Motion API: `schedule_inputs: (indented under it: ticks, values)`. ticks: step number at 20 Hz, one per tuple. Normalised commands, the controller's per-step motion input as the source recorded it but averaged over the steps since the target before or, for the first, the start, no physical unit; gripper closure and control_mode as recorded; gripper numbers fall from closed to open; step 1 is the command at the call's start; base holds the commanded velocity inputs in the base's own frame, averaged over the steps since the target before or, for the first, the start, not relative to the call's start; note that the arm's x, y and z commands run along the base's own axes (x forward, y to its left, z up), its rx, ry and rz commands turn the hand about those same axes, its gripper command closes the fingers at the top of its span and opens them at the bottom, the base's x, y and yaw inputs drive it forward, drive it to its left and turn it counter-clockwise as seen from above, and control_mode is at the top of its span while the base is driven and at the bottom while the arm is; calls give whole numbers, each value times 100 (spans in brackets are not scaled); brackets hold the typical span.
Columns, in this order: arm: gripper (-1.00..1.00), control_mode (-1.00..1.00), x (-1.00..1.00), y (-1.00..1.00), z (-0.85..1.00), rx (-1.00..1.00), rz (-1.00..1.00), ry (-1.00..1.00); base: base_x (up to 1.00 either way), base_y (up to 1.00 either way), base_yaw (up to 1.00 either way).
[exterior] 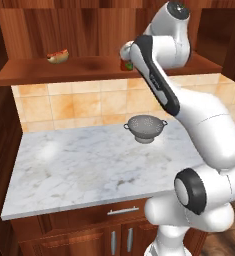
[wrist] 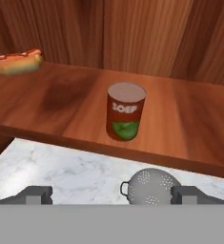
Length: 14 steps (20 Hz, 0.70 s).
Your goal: Pick the canned food and cereal from the counter and place them in the cabinets closest to them.
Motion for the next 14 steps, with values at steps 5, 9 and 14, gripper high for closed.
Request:
schedule_inputs:
  ticks: [5, 9, 14]
  values:
    - [-100, -100, -100, -33, -47, -5, 7, -8, 0, 0, 0]
    - [-100, -100, -100, -33, -43, -10, 4, -1, 0, 0, 0]
    - [-100, -100, -81, -27, -60, -13, 3, -1, 0, 0, 0]
